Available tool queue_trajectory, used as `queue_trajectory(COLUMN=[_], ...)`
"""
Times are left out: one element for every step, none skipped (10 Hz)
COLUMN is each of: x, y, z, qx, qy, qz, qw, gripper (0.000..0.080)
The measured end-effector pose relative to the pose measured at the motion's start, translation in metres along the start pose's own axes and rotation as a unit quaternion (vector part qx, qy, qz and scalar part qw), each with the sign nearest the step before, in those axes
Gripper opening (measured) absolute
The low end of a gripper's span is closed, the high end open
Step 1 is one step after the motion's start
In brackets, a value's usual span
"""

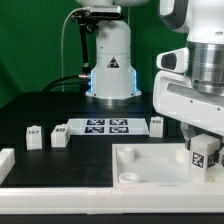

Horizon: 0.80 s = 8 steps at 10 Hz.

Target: Assemble one leg

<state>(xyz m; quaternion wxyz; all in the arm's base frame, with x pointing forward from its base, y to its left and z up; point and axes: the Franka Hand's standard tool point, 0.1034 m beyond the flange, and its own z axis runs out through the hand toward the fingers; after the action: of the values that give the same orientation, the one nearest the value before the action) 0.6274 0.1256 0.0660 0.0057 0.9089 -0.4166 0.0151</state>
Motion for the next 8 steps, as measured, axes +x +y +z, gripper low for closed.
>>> queue_trajectory(x=[0.002, 0.006, 0.010, 0.012, 0.012, 0.010, 0.009, 0.006], y=[0.002, 0.003, 0.006, 0.008, 0.009, 0.010, 0.010, 0.008], z=[-0.001, -0.003, -0.003, -0.002, -0.002, -0.002, -0.003, -0.007], qx=[0.003, 0.004, 0.004, 0.003, 0.001, 0.000, 0.000, 0.001], qy=[0.002, 0.002, 0.002, 0.002, -0.002, -0.007, -0.013, -0.012], qz=[-0.069, -0.174, -0.260, -0.335, -0.413, -0.481, -0.535, -0.557], qw=[0.998, 0.985, 0.966, 0.942, 0.911, 0.877, 0.845, 0.830], gripper=[0.0490, 0.0613, 0.0642, 0.0647, 0.0647, 0.0647, 0.0649, 0.0649])
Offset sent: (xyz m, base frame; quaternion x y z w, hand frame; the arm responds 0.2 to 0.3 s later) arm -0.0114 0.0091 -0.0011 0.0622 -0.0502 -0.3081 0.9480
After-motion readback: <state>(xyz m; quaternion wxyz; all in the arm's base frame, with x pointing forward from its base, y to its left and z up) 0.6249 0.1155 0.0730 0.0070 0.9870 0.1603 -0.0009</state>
